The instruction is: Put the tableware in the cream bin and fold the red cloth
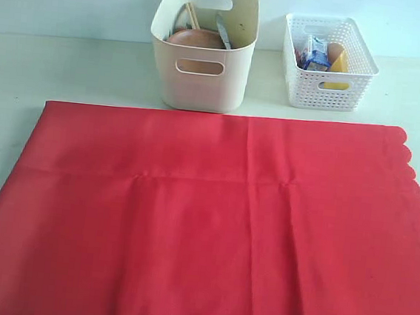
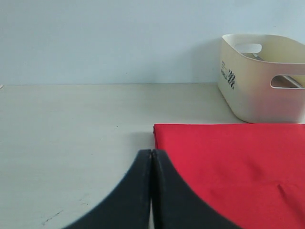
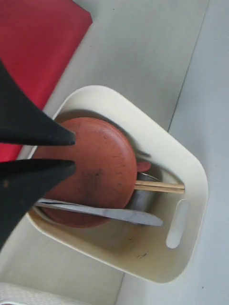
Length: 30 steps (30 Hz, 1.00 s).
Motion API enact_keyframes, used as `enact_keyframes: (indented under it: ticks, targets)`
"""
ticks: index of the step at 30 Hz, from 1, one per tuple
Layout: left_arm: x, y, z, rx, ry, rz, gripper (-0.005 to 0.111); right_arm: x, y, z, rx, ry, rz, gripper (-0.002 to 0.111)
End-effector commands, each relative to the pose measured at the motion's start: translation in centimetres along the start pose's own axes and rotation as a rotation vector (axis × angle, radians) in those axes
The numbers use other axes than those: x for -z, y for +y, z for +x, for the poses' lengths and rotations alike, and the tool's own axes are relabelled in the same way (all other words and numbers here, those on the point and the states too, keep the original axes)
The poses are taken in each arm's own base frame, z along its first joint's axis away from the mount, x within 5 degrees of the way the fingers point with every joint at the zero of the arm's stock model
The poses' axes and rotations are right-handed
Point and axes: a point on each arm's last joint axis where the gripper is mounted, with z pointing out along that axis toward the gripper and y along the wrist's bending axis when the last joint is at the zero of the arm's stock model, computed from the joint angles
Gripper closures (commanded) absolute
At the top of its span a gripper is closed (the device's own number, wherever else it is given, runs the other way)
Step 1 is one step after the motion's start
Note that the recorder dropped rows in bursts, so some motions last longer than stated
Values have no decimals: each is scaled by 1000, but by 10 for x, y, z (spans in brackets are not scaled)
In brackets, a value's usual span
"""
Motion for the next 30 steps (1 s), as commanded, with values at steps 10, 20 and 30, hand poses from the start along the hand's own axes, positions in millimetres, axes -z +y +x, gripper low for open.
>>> enact_keyframes:
  ticks: [10, 20, 30]
  targets:
    - [0, 0, -1, -2, -7, -2, 106, 29, -10, 68, -35, 134, 74, 108]
    - [0, -1, -3, 134, -30, 14, 106, 41, -19, 138, -113, 79, 112, 108]
    - [8, 2, -36, 276, -412, 34, 106, 35, -24, 172, -123, 97, 130, 108]
